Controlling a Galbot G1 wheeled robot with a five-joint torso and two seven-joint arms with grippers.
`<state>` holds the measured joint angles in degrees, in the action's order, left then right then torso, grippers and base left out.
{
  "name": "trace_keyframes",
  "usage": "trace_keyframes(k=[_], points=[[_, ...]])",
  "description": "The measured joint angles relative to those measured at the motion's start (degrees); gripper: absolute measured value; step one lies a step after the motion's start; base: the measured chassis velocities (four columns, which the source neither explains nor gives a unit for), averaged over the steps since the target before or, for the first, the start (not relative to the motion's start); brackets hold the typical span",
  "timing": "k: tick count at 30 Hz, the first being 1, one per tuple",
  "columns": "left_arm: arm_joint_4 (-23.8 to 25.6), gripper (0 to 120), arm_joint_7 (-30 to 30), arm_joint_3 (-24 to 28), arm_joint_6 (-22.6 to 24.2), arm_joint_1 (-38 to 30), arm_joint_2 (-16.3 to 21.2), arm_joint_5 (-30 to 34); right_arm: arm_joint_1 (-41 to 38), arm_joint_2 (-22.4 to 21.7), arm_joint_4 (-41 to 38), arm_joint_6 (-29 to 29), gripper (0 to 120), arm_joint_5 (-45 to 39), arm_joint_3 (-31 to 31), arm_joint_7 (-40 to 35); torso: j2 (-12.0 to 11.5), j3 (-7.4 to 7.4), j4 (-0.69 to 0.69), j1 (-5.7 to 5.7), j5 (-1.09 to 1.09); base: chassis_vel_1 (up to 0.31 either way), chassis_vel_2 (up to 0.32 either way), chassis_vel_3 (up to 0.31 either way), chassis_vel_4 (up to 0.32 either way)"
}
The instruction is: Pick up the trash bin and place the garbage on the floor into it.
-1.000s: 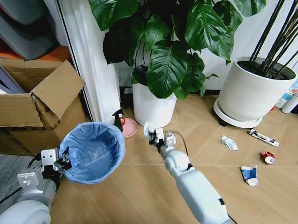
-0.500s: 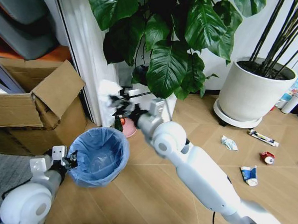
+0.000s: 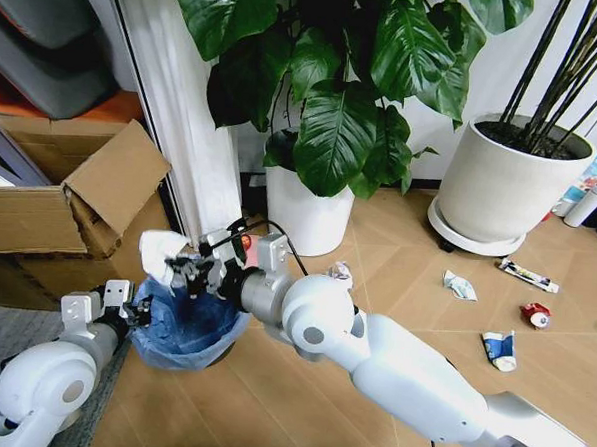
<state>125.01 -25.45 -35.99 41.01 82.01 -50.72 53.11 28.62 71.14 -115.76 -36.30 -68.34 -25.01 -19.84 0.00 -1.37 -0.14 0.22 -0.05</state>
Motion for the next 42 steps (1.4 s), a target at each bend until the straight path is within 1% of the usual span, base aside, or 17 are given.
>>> trace_keyframes(k=[1,5,7,9,11,14,16,19,21,24,28,31,32,34,36,38,42], points=[[0.00,0,0.00,0.00,0.00,0.00,0.00,0.00,0.00,0.00,0.00,0.00,16,0.00,0.00,0.00,0.00,0.00,0.00,0.00,0.00,0.000,0.000,0.000,0.000],[0.00,0,-0.03,-0.21,-0.02,0.07,-0.12,0.03,0.34,0.23,0.09,-0.44,36,-1.00,-0.47,-0.96,0.00,0.00,0.01,0.00,0.01,0.000,0.000,0.000,0.000],[0.00,0,-0.03,-0.26,-0.03,0.08,-0.12,0.05,0.35,0.24,0.16,-0.43,39,-1.01,-0.51,-1.05,0.00,0.00,0.01,0.00,0.01,0.000,0.000,0.000,0.000],[0.03,0,-0.04,-0.33,-0.06,0.10,-0.11,0.11,0.35,0.24,0.34,-0.30,49,-0.97,-0.53,-1.19,0.00,0.00,0.01,0.00,0.01,0.000,0.000,0.000,0.000],[0.08,0,-0.04,-0.33,-0.09,0.10,-0.11,0.12,0.34,0.24,0.37,-0.20,53,-0.93,-0.52,-1.20,0.00,0.00,0.01,0.00,0.01,0.000,0.000,0.000,0.000],[0.10,0,-0.05,-0.33,-0.19,0.08,-0.26,0.12,0.13,0.47,0.52,0.51,68,-0.41,0.09,-1.55,0.00,0.00,0.00,0.00,0.01,0.000,0.000,0.000,0.000],[0.10,0,-0.07,-0.33,-0.24,0.08,-0.37,0.09,0.07,0.60,0.62,0.80,71,0.04,0.35,-1.67,0.00,0.00,0.01,0.00,0.01,0.000,0.000,0.000,0.000],[0.14,0,0.02,-0.69,-1.32,0.26,-1.55,-0.88,0.07,1.40,1.82,2.45,86,3.23,3.32,-2.48,0.00,0.00,0.01,0.00,0.01,0.000,0.000,0.000,0.000],[0.16,0,0.14,-0.92,-1.61,0.40,-1.96,-1.32,0.22,1.45,2.09,2.74,88,4.00,4.11,-2.56,0.00,0.00,0.01,0.00,0.01,0.000,0.000,0.000,0.000],[1.07,0,1.08,-2.05,-2.77,1.59,-3.91,-3.82,2.24,0.36,3.52,4.38,98,10.29,8.95,-1.84,0.00,0.00,0.02,0.00,0.02,0.000,0.000,0.000,0.000],[1.94,0,1.79,-2.57,-3.43,2.40,-5.15,-5.76,4.67,-1.62,3.62,4.63,100,13.68,12.66,-0.68,0.00,0.00,0.02,0.00,0.02,0.000,0.000,0.000,0.000],[3.24,0,2.52,-3.40,-4.38,3.35,-6.84,-8.51,13.05,-8.12,3.47,6.04,100,23.07,20.20,3.67,0.00,0.00,0.01,0.00,0.04,0.000,0.000,0.000,0.000],[3.24,0,2.52,-3.40,-4.38,3.35,-6.84,-8.51,13.05,-8.12,3.47,6.04,100,23.07,20.20,3.67,0.00,0.00,0.01,0.00,0.04,0.000,0.000,0.000,0.000],[3.74,0,2.77,-3.70,-4.60,3.85,-7.65,-9.35,19.95,-11.34,3.27,7.06,100,27.97,24.80,5.35,0.00,0.00,-0.02,0.00,0.05,0.000,0.000,0.000,0.000],[3.89,0,2.84,-3.75,-4.69,4.01,-7.88,-9.72,22.03,-12.00,3.21,7.48,100,29.15,26.32,5.64,0.00,0.00,-0.03,0.00,0.05,0.000,0.000,0.000,0.000],[4.36,0,3.12,-3.71,-4.94,4.33,-8.50,-10.85,28.21,-12.78,3.03,8.75,100,33.34,31.59,6.87,0.00,0.01,-0.02,-0.01,0.03,0.000,0.000,0.000,0.000],[4.79,0,3.59,-3.43,-5.18,4.66,-9.05,-12.42,33.99,-11.62,2.96,10.17,100,37.48,37.49,9.07,0.00,0.01,0.00,-0.01,0.03,0.000,0.000,0.000,0.000]])
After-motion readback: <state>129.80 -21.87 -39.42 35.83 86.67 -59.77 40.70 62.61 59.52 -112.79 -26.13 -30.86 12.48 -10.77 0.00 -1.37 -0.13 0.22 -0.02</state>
